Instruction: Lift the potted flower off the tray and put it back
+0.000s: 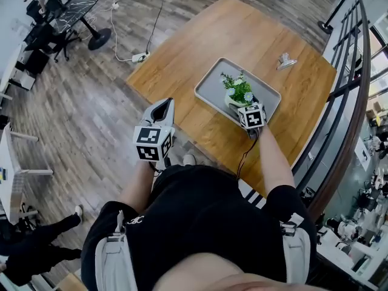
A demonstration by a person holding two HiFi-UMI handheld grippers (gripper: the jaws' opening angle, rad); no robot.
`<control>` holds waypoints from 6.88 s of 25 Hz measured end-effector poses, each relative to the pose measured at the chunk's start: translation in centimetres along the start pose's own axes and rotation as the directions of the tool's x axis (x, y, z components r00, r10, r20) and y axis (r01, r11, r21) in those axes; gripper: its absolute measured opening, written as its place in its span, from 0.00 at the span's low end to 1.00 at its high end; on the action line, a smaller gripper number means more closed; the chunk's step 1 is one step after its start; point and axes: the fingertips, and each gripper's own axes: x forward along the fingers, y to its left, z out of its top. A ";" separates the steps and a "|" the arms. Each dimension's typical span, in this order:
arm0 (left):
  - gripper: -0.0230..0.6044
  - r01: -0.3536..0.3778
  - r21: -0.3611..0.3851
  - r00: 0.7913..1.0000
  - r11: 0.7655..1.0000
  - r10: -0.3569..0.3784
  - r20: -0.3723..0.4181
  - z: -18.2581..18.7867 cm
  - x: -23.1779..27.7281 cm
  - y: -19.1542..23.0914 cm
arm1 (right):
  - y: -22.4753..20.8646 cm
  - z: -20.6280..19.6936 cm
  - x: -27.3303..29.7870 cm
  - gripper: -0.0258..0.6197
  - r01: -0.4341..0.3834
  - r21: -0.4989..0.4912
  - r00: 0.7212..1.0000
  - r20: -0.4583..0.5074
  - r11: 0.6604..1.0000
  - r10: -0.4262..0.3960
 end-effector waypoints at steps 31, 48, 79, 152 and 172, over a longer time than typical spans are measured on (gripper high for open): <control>0.06 0.407 0.045 0.909 0.912 -0.409 0.077 4.6 7.8 -11.8 | -5.2 12.1 -27.5 0.78 0.473 0.321 0.710 0.411 0.820 -0.571; 0.06 0.545 0.091 0.833 0.834 -0.550 0.055 5.1 8.3 -17.8 | -4.5 5.4 -32.1 0.78 0.560 0.401 0.655 0.322 0.725 -0.684; 0.06 0.261 0.024 0.964 0.965 -0.262 0.053 3.0 4.4 -3.9 | -5.8 7.6 -20.2 0.78 0.449 0.404 0.761 0.294 0.797 -0.578; 0.06 0.491 0.080 0.868 0.868 -0.495 0.035 4.3 9.1 -16.0 | -6.6 7.4 -33.9 0.03 0.520 0.548 0.537 0.386 0.655 -0.750; 0.06 0.477 0.101 0.874 0.873 -0.483 0.044 5.1 9.2 -16.3 | -7.0 7.4 -33.6 0.03 0.493 0.560 0.546 0.396 0.666 -0.738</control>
